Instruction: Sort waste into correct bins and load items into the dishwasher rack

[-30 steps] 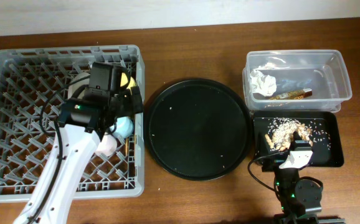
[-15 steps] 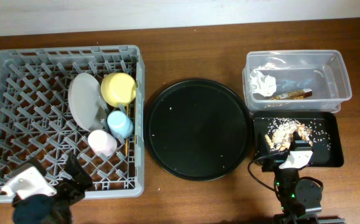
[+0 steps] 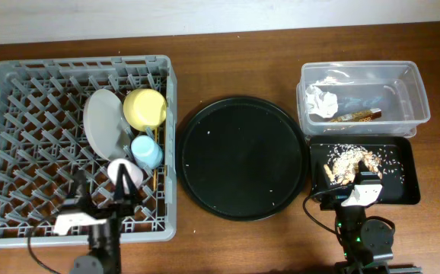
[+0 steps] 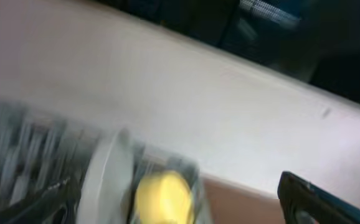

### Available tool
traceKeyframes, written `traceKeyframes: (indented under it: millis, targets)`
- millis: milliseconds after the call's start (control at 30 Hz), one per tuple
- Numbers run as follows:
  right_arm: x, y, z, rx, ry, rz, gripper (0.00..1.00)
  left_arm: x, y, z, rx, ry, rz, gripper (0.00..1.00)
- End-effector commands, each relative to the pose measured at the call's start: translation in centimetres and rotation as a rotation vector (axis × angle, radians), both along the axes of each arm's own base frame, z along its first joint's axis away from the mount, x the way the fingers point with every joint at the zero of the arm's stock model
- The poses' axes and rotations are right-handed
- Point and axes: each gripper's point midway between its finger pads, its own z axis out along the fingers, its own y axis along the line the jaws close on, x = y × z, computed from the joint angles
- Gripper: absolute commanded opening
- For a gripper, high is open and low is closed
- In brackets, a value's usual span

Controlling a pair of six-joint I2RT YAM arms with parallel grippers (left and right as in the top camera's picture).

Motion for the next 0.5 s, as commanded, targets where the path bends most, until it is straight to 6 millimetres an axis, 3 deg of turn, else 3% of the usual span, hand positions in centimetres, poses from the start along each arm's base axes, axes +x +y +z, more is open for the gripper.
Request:
traceKeyframes:
  millis: [0, 67, 200, 367, 467]
  targets:
    - [0.0, -0.1, -0.3, 0.0, 0.007, -0.005, 0.99, 0.5, 0.6, -5.1, 0.001, 0.201, 0.037, 0.99]
    - [0.0, -0.1, -0.3, 0.0, 0.007, -0.005, 0.99, 0.5, 0.5, -7.3, 0.064, 0.293, 0.038, 0.99]
    - [0.0, -0.1, -0.3, 0.0, 0.007, -0.005, 0.99, 0.5, 0.1, -7.3, 0.106, 0.295, 0.025, 0.99]
    - [0.0, -0.1, -0.3, 0.0, 0.007, -0.005, 0.99, 0.5, -1.3, -7.4, 0.35, 0.301, -0.035, 0.99]
    - [0.0, -0.1, -0.3, 0.0, 0.007, -0.005, 0.99, 0.5, -1.3, -7.4, 0.35, 0.301, -0.033, 0.99]
